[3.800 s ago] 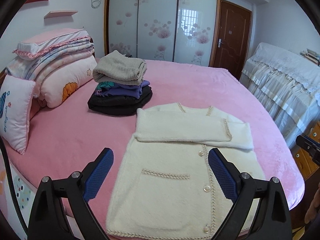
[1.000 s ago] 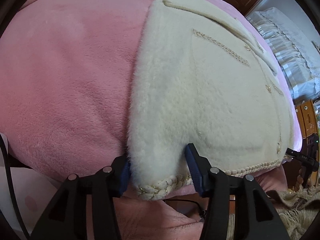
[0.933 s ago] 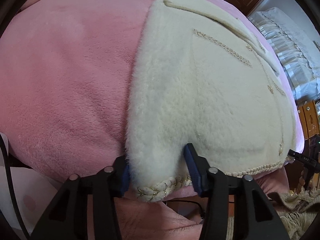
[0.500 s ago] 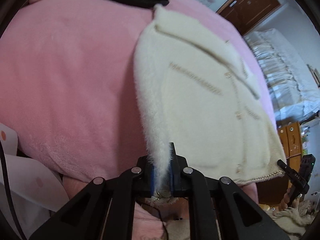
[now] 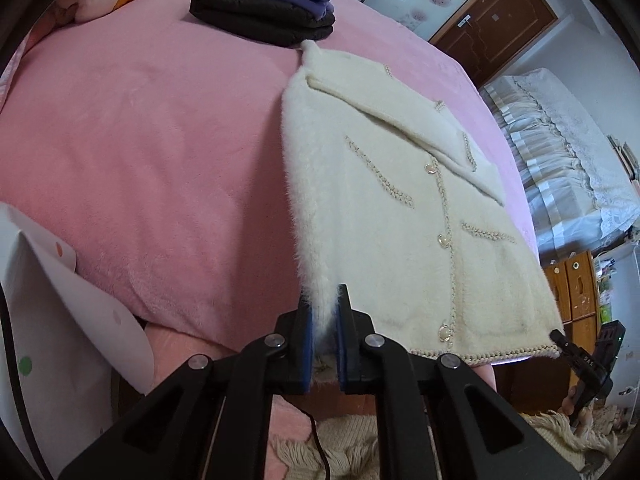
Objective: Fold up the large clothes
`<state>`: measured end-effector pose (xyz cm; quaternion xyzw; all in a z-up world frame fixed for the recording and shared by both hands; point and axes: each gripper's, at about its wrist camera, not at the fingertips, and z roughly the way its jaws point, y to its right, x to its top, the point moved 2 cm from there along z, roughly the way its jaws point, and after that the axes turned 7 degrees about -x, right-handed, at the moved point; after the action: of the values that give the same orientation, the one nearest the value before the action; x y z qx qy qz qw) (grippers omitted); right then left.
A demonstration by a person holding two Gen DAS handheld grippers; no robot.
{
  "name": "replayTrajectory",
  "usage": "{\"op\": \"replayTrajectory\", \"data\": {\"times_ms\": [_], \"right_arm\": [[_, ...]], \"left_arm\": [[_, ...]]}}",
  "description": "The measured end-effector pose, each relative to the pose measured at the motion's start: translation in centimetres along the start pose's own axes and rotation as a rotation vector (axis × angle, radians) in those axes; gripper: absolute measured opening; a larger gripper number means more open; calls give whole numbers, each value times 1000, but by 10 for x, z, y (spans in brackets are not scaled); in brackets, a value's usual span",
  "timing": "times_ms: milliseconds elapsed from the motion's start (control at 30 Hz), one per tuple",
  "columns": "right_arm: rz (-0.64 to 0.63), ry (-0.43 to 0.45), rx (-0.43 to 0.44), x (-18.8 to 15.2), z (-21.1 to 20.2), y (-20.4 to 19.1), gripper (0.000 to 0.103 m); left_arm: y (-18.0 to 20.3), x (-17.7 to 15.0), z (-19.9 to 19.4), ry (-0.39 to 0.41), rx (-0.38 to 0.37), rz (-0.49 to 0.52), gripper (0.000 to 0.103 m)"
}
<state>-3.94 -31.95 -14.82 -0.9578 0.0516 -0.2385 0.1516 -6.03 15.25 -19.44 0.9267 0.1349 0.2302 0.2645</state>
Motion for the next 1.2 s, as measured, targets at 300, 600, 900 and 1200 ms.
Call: {"op": "replayTrajectory", "data": {"times_ms": [300, 600, 900, 1200], "right_arm": [[53, 21, 74, 14, -18, 2, 8], [74, 120, 149, 95, -33, -15, 8], [153, 194, 147, 223, 8, -17, 8], [227, 131, 43, 330, 140, -12, 8]], "left_arm": [[-3, 26, -8, 18, -63, -62, 6], [14, 125, -9, 177, -96, -134, 6], [19, 267, 22, 341, -1, -161, 1], [1, 379, 128, 340, 137, -100, 1]]}}
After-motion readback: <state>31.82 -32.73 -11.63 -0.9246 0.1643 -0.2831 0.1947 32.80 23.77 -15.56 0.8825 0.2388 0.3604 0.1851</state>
